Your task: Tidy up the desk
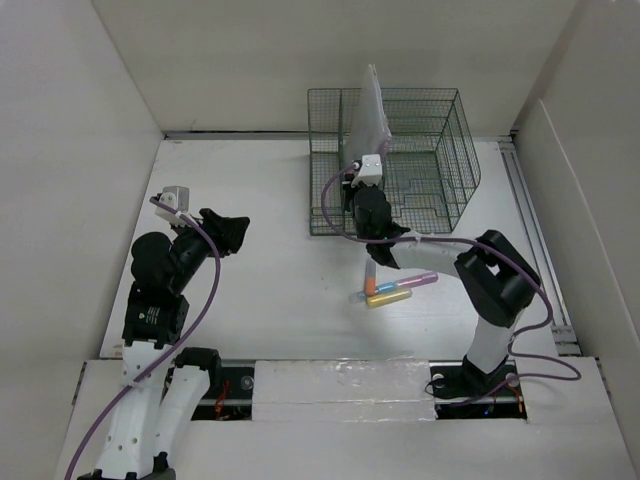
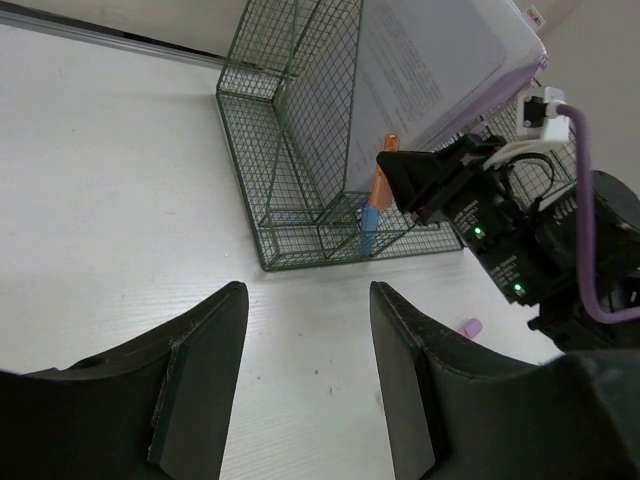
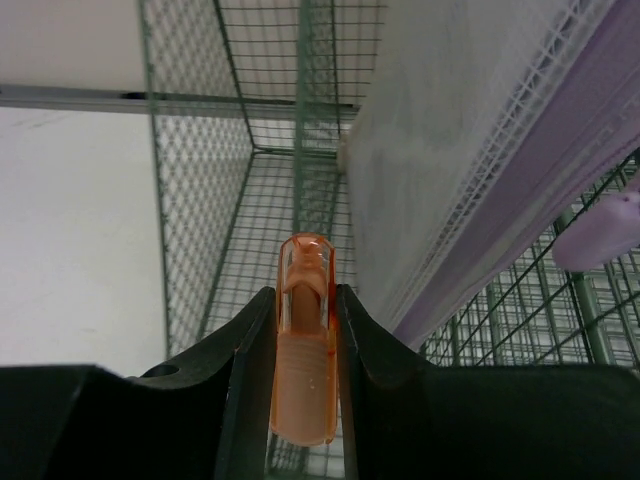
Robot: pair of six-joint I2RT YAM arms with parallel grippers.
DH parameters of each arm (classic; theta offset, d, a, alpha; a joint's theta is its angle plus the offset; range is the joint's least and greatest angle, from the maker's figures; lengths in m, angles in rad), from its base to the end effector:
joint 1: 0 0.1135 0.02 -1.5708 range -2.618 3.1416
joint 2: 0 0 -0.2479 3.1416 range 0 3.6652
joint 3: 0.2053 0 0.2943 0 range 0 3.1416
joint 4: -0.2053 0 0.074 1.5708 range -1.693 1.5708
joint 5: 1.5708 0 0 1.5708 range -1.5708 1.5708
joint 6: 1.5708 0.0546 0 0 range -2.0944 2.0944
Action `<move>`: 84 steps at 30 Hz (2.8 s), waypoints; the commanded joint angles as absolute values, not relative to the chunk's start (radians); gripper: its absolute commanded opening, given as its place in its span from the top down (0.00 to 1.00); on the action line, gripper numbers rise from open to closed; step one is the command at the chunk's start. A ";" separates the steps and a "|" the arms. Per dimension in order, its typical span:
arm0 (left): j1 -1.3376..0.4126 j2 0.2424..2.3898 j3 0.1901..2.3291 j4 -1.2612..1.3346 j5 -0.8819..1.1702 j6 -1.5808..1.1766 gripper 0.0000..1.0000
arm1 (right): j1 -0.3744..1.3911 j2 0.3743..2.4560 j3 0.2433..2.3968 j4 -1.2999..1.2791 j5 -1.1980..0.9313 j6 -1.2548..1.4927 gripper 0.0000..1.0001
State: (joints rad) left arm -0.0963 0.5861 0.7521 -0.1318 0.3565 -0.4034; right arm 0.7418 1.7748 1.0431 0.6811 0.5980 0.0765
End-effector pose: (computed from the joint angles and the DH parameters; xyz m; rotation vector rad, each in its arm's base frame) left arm 0.2100 -0.0394 0.3617 0.0485 1.5764 -0.6674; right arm 0.3479 0.2771 0.2024 -0.0768 1.6128 0.1478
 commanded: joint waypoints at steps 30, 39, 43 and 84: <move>-0.092 0.588 0.752 -0.083 0.374 -0.396 0.52 | 0.712 1.818 1.063 0.706 0.630 0.129 0.87; -0.092 0.577 0.750 -0.083 0.371 -0.394 0.52 | 0.712 1.816 1.075 0.626 0.643 0.164 0.83; -0.092 0.575 0.749 -0.086 0.373 -0.396 0.52 | 0.712 1.829 1.092 0.584 0.660 0.178 0.79; -0.092 0.560 0.747 -0.083 0.380 -0.396 0.50 | 0.781 1.379 0.828 -0.226 0.207 0.426 0.12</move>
State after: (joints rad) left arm -0.0963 0.5591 0.7517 -0.1249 0.3664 -0.4038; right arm 0.7776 1.3167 0.7712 -0.2760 0.2699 0.4225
